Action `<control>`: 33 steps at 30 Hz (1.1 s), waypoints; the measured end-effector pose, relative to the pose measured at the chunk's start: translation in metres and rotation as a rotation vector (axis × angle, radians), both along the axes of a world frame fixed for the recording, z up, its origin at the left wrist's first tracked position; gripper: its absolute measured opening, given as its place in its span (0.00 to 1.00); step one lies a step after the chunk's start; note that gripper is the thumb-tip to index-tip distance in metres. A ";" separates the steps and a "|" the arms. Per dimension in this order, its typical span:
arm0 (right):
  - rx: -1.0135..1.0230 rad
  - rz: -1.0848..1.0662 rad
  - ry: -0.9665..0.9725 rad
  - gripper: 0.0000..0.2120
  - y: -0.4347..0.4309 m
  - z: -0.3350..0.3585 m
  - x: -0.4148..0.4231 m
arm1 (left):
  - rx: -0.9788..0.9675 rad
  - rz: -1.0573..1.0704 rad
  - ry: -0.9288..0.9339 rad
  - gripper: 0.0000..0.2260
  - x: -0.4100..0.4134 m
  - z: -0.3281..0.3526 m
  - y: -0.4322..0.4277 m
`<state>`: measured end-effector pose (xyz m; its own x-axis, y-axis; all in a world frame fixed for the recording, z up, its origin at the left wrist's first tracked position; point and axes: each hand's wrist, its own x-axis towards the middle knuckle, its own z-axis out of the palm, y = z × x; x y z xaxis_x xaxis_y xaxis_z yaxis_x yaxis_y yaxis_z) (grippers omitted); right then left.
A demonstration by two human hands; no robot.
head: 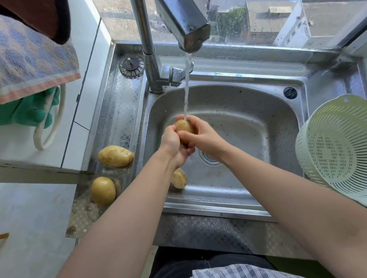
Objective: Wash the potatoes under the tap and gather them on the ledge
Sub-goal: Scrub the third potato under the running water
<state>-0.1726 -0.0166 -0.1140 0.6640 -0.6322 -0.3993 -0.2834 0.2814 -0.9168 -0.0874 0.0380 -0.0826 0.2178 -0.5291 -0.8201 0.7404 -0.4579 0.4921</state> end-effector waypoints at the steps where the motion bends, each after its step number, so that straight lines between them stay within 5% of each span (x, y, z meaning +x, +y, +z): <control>1: -0.065 -0.034 0.015 0.20 0.002 -0.003 0.000 | -0.003 -0.017 0.000 0.20 0.001 0.001 0.000; 4: -0.237 -0.296 0.152 0.09 0.006 -0.001 0.009 | -0.023 -0.082 -0.013 0.19 -0.007 0.004 -0.001; 6: -0.258 -0.376 0.235 0.12 0.003 0.002 0.015 | -0.027 -0.080 -0.024 0.17 -0.012 0.003 -0.001; 12: 0.045 -0.136 -0.045 0.11 -0.003 0.010 -0.002 | -0.004 -0.011 -0.122 0.22 -0.001 0.001 0.001; 15: 0.217 -0.033 -0.171 0.20 0.006 0.003 -0.007 | 0.052 -0.008 -0.164 0.25 0.001 0.001 0.001; 20: 0.156 -0.249 -0.045 0.06 0.013 0.014 0.011 | 0.099 -0.079 -0.155 0.22 -0.004 0.004 0.003; 25: 0.258 -0.143 -0.193 0.11 0.015 0.011 0.006 | 0.106 -0.028 -0.138 0.19 0.001 0.006 0.002; 30: 0.140 -0.360 -0.048 0.10 0.010 0.020 0.012 | 0.132 -0.056 -0.179 0.21 -0.011 0.005 0.004; 33: 0.205 -0.250 -0.119 0.10 0.004 0.016 0.005 | 0.109 -0.006 -0.091 0.21 -0.008 0.004 0.002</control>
<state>-0.1671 -0.0124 -0.0977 0.5477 -0.6960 -0.4642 -0.0771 0.5105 -0.8564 -0.0952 0.0396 -0.0781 0.2912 -0.4398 -0.8496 0.6917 -0.5167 0.5046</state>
